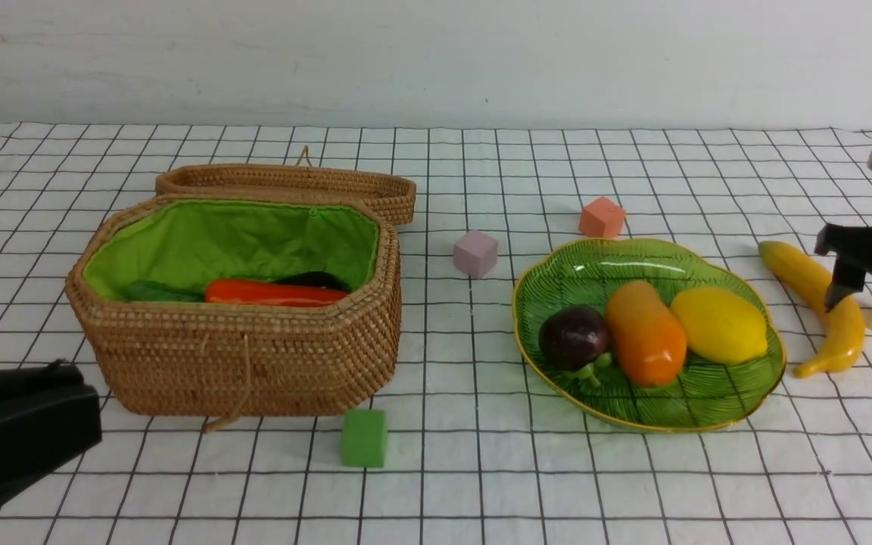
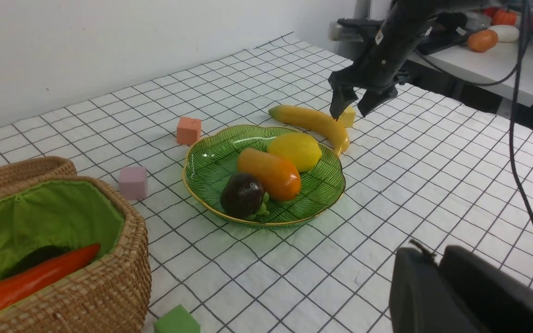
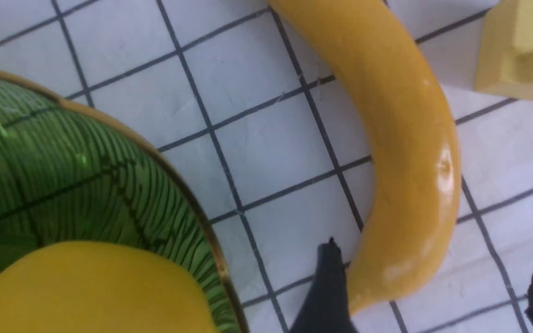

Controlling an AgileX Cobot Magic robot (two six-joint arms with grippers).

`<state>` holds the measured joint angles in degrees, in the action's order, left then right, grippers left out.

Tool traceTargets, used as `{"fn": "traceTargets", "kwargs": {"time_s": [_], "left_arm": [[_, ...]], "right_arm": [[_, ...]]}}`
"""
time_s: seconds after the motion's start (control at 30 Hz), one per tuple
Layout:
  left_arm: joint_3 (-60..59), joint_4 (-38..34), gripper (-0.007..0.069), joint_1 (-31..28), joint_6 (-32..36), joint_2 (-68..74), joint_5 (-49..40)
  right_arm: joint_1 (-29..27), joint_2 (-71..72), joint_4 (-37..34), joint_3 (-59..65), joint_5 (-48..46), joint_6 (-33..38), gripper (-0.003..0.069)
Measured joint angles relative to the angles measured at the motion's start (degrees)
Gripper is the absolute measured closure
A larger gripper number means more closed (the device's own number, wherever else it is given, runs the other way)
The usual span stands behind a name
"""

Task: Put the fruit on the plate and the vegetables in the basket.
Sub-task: Use the right arm to grab a banana and put it into the right plate

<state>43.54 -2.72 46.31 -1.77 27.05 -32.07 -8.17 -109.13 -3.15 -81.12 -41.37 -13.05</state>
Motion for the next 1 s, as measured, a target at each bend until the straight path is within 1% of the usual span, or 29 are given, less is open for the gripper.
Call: {"fn": "traceTargets", "kwargs": {"time_s": [0.23, 0.33, 0.43, 0.47, 0.5, 0.53, 0.57, 0.6, 0.8, 0.87, 0.9, 0.97, 1.0], "left_arm": [[0.0, -1.2, 0.0554, 0.0, 0.0, 0.0, 0.0], [0.0, -1.3, 0.0554, 0.0, 0.0, 0.0, 0.0], [0.0, -1.4, 0.0554, 0.0, 0.0, 0.0, 0.0], [0.0, -1.6, 0.0554, 0.0, 0.0, 0.0, 0.0], [0.0, -1.7, 0.0554, 0.0, 0.0, 0.0, 0.0], [0.0, -2.0, 0.0553, 0.0, 0.0, 0.0, 0.0], [0.0, -2.4, 0.0554, 0.0, 0.0, 0.0, 0.0], [0.0, -2.6, 0.0554, 0.0, 0.0, 0.0, 0.0], [0.0, -2.8, 0.0554, 0.0, 0.0, 0.0, 0.0], [0.0, -2.8, 0.0551, 0.0, 0.0, 0.0, -0.3], [0.0, -2.8, 0.055, 0.0, 0.0, 0.0, -0.3], [0.0, -2.8, 0.0549, 0.0, 0.0, 0.0, -0.3], [0.0, -2.8, 0.0548, 0.0, 0.0, 0.0, -0.3]], "right_arm": [[-1.0, -6.9, -0.5, -3.4, 1.2, 0.6, 0.0109], [-1.2, -9.3, -0.5, -3.8, 2.5, 0.6, 0.012], [-1.2, -10.3, -0.3, -3.9, 2.9, 0.7, 0.0154], [-1.2, -10.5, -0.2, -4.2, 2.9, 0.7, 0.0197], [-1.2, -10.5, -0.2, -4.2, 2.9, 0.7, 0.0202], [-1.2, -10.6, -0.1, -4.3, 2.9, 0.7, 0.0242], [-1.2, -10.6, 0.0, -4.3, 2.9, 0.7, 0.0298], [-1.2, -10.6, 0.0, -4.3, 2.9, 0.7, 0.0326], [-1.1, -7.9, -1.1, -4.0, 0.8, 3.3, 0.0323], [-0.6, -3.0, -1.6, -3.9, 0.7, 5.8, 0.0323], [0.2, 0.4, -1.7, -3.9, 1.1, 9.2, 0.0323], [1.1, 2.6, -1.7, -3.9, 1.7, 13.1, 0.0323], [2.3, 4.5, -1.7, -3.9, 2.4, 19.0, 0.0323]]}}
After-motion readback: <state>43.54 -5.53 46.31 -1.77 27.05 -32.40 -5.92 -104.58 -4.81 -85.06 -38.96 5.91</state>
